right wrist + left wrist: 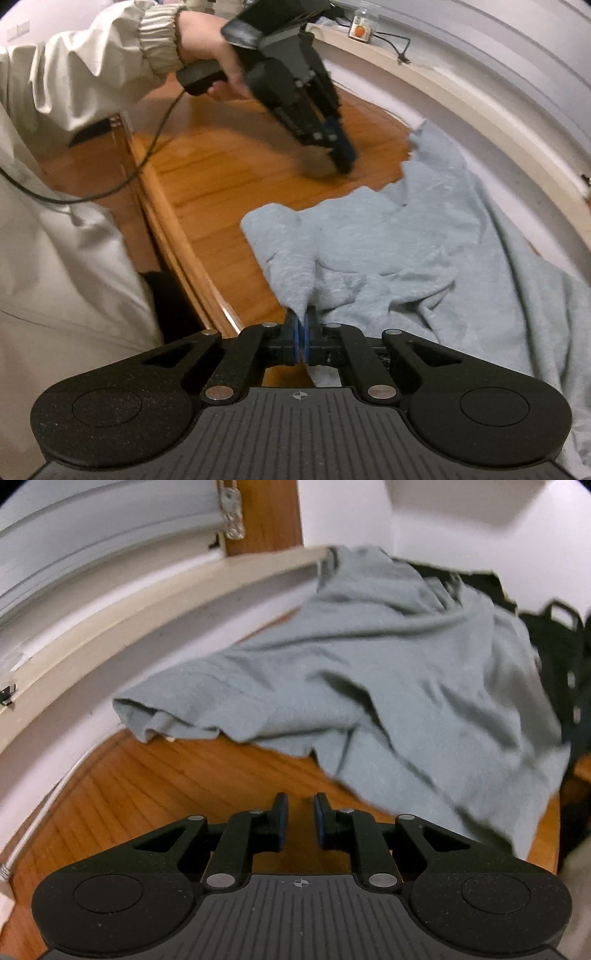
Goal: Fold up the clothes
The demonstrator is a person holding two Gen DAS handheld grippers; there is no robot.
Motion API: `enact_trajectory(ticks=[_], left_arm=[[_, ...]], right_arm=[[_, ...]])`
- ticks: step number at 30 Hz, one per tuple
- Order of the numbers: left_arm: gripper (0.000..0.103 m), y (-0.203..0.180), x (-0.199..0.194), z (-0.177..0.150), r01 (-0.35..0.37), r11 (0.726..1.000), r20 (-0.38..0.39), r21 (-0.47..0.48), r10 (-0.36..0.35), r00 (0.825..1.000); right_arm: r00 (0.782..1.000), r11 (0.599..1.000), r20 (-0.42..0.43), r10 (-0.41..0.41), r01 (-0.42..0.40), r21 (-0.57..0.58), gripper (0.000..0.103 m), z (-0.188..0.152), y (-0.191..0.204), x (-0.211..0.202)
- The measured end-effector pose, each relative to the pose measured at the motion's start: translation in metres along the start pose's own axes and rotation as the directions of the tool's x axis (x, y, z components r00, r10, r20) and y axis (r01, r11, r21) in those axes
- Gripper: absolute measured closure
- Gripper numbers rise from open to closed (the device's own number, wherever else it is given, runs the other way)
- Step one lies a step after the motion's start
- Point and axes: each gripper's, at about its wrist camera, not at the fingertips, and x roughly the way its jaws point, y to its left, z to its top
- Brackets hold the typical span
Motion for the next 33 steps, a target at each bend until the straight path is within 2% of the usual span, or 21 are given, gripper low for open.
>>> enact_trajectory(ticks=[2, 4, 8, 10, 13, 16, 18, 21, 24, 25, 27, 29, 31, 33], left_arm=[[0.086, -0.004, 0.004, 0.005, 0.024, 1.0, 0.029, -0.016, -0.023, 0.999], [0.082, -0.012, 0.012, 0.01, 0.035, 0.999, 0.057, -0.02, -0.034, 0.998], [0.081, -0.032, 0.027, 0.018, 0.044, 0.999, 0.083, -0.015, -0.043, 0.996], [0.081, -0.036, 0.035, 0.019, 0.05, 0.999, 0.073, -0.003, -0.05, 0.996], [0.081, -0.039, 0.046, 0.018, 0.044, 0.999, 0.048, 0.005, -0.044, 0.998], [0.078, -0.038, 0.044, 0.013, 0.026, 1.0, 0.043, 0.018, -0.026, 0.999], [0.078, -0.042, 0.039, 0.011, -0.014, 0.998, 0.026, 0.064, 0.012, 1.0], [0.079, -0.039, 0.031, 0.004, -0.013, 0.998, 0.017, 0.067, 0.012, 1.0], [0.079, -0.034, 0.027, -0.002, -0.002, 0.999, 0.036, 0.038, 0.001, 0.999], [0.079, -0.035, 0.026, -0.003, -0.007, 0.999, 0.041, 0.038, 0.005, 0.999], [0.079, -0.036, 0.026, -0.003, -0.012, 0.999, 0.047, 0.039, 0.01, 0.999], [0.079, -0.036, 0.026, -0.004, -0.007, 0.999, 0.053, 0.033, 0.006, 0.999], [0.078, -0.034, 0.026, -0.004, -0.002, 1.0, 0.059, 0.027, 0.001, 0.998], [0.078, -0.032, 0.026, -0.006, 0.002, 1.0, 0.069, 0.014, -0.003, 0.998]], right_arm=[[1.0, 1.0, 0.013, 0.006, -0.007, 0.017, 0.099, -0.001, -0.001, -0.004], [1.0, 0.999, 0.026, 0.013, -0.013, 0.035, 0.093, -0.002, -0.001, -0.008], [0.998, 0.997, 0.052, 0.024, -0.028, 0.069, 0.064, -0.004, -0.003, -0.016], [0.996, 0.994, 0.082, -0.024, 0.015, 0.109, 0.062, -0.015, -0.015, -0.035], [0.984, 0.974, 0.11, -0.141, 0.118, 0.192, 0.05, -0.041, -0.041, -0.059], [0.952, 0.909, 0.089, -0.292, 0.248, 0.335, 0.047, -0.083, -0.084, -0.072], [0.921, 0.838, 0.04, -0.388, 0.335, 0.43, 0.047, -0.111, -0.116, -0.074], [0.885, 0.739, 0.007, -0.465, 0.383, 0.554, 0.048, -0.139, -0.16, -0.078], [0.848, 0.623, -0.032, -0.529, 0.414, 0.664, 0.049, -0.166, -0.203, -0.081], [0.843, 0.594, -0.035, -0.536, 0.407, 0.694, 0.049, -0.171, -0.217, -0.082], [0.846, 0.54, -0.047, -0.531, 0.381, 0.751, 0.049, -0.174, -0.244, -0.077], [0.876, 0.5, -0.066, -0.477, 0.333, 0.8, 0.049, -0.176, -0.271, -0.062], [0.904, 0.476, -0.074, -0.42, 0.289, 0.83, 0.049, -0.18, -0.289, -0.047], [0.911, 0.466, -0.073, -0.407, 0.275, 0.841, 0.049, -0.178, -0.297, -0.039]])
